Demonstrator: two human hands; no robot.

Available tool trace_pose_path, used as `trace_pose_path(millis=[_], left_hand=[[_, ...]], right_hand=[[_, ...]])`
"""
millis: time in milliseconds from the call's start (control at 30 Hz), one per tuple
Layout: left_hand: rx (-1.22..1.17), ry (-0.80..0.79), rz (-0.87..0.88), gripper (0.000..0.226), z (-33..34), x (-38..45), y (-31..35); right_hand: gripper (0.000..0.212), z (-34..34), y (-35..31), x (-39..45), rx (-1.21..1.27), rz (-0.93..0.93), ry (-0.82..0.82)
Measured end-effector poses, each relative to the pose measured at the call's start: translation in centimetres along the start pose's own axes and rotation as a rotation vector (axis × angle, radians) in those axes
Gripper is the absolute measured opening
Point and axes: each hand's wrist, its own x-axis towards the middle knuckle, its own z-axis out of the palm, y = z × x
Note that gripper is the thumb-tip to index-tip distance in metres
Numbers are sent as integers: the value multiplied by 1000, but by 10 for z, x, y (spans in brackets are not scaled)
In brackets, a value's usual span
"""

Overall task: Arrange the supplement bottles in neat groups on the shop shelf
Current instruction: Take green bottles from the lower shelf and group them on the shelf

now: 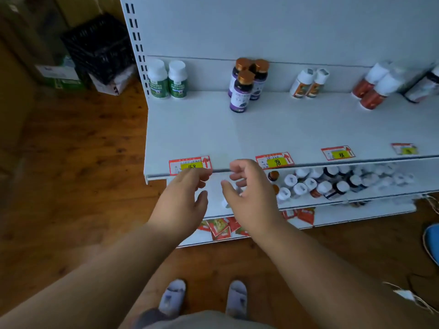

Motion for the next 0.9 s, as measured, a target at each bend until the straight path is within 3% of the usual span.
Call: trace_pose_path(millis=[300, 700, 900], left_hand=[[189, -140, -146, 47, 105, -32, -13], [303, -265, -221, 48, 230, 21, -128], [292, -233, -254, 44, 264, 41, -169]], right_hand=[[36, -7, 113, -25, -141, -23, -239], [50, 123, 281, 38, -436, 53, -395], [60, 172, 320, 75, -711, 88, -480]])
